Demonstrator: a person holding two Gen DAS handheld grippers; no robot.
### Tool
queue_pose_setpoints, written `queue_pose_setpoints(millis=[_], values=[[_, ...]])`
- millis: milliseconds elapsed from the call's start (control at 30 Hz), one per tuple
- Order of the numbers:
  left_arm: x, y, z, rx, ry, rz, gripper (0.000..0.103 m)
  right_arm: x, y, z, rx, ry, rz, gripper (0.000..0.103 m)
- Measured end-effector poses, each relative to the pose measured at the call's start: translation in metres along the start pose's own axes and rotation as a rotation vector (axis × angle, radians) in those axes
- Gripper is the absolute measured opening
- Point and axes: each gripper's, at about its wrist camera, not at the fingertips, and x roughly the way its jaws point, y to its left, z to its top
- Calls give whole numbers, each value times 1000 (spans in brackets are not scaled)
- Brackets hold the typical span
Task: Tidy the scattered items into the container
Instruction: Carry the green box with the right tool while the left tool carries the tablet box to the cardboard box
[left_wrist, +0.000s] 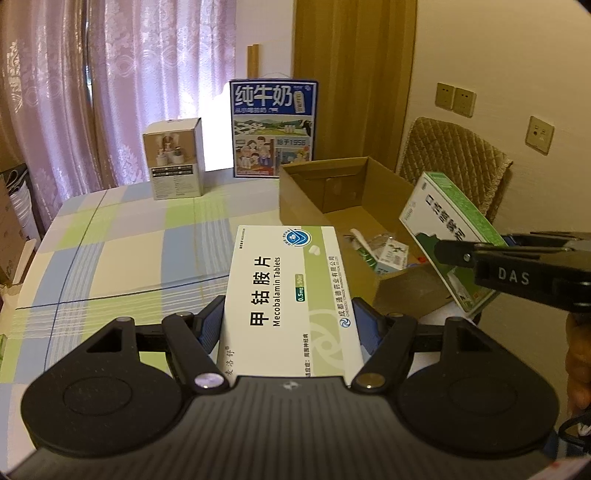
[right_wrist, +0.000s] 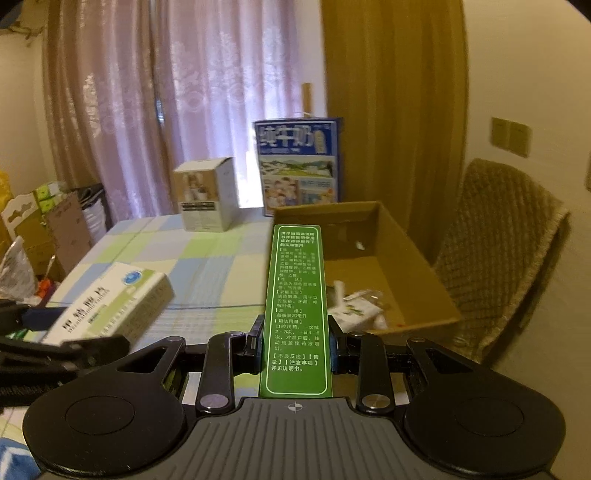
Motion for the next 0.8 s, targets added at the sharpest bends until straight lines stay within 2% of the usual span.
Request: queue_pose_setpoints(millis=[300, 533, 800], values=[[21, -29, 10, -7, 16, -67, 67, -9, -47, -6, 57, 9, -86, 28], [41, -53, 28, 1, 11, -128, 67, -3, -60, -1, 60, 8, -94, 28], [67, -68, 46, -5, 16, -159, 67, 16, -77, 12, 79, 10, -92, 28]])
